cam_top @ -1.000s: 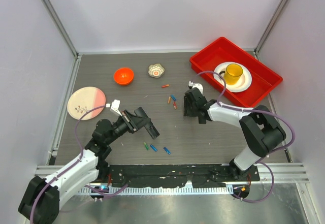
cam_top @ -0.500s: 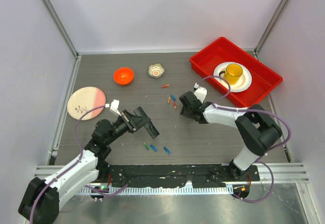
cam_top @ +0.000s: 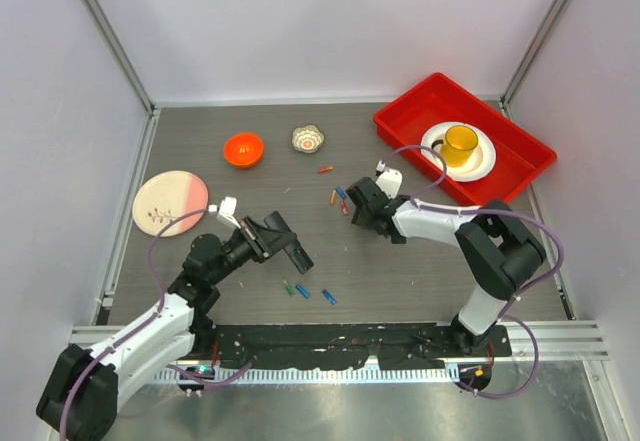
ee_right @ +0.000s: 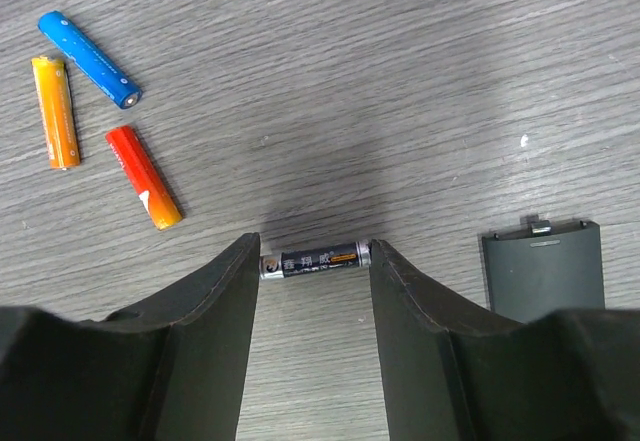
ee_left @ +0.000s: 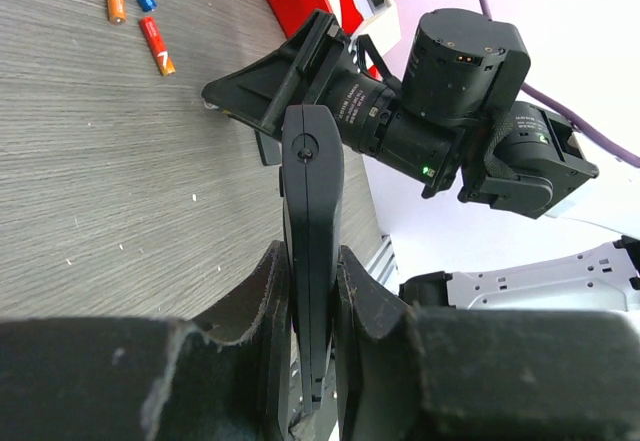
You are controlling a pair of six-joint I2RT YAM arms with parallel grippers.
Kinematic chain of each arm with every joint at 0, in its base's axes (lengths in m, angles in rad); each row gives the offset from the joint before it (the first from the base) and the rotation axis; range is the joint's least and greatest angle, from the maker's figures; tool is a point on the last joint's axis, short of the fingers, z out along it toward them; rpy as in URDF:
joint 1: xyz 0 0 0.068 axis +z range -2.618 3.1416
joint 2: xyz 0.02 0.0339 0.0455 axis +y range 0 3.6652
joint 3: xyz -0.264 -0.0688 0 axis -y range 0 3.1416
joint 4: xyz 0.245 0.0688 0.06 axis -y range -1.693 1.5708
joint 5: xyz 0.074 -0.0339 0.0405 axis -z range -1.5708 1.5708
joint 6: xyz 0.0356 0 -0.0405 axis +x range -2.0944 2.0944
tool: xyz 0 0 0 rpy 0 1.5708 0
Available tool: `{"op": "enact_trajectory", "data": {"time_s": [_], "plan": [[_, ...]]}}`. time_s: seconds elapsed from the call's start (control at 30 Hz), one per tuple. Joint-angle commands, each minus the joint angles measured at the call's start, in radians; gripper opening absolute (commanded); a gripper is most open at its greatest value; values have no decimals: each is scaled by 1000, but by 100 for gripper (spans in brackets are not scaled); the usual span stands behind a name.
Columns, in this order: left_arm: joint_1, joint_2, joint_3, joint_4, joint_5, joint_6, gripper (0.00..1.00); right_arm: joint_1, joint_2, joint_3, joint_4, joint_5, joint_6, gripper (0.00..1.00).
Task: Load the batteries into the remote control
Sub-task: Adjust the battery at the center of the board.
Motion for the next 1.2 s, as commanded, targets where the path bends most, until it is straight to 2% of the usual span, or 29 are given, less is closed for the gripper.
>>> {"op": "enact_trajectory", "data": {"time_s": [0.0,0.2,0.33,0.6,0.7,0.8,0.83,0.97,1.07,1.17], "plan": [[-1,9,7,58,1,10,0,3,31,37,-58,3,-13,52],[-1,34,11,64,6,7,0,4,39,48,-75,-7,-6,63],[-1,42,16,72,13,7,0,6,24,56,-81,1,-12,66],[-1,29,10,70,7,13,0,90,-91,66,-86,160,-157,70],[-1,36,19,69,24,19,0,102,-148,7,4,158,-301,68],[-1,31,13,77,16,12,0,102,-209,-61,127,93,-536,66],[-1,31,10,80,13,10,0,102,-232,-93,159,70,-650,66],[-3,43,5,86,-7,4,0,96,-248,-135,288,-92,-913,65],[-6,74,19,116,10,-8,0,53,-179,-31,186,-172,-966,64],[-12,85,25,124,26,-10,0,6,-102,66,68,-243,-974,58]]}}
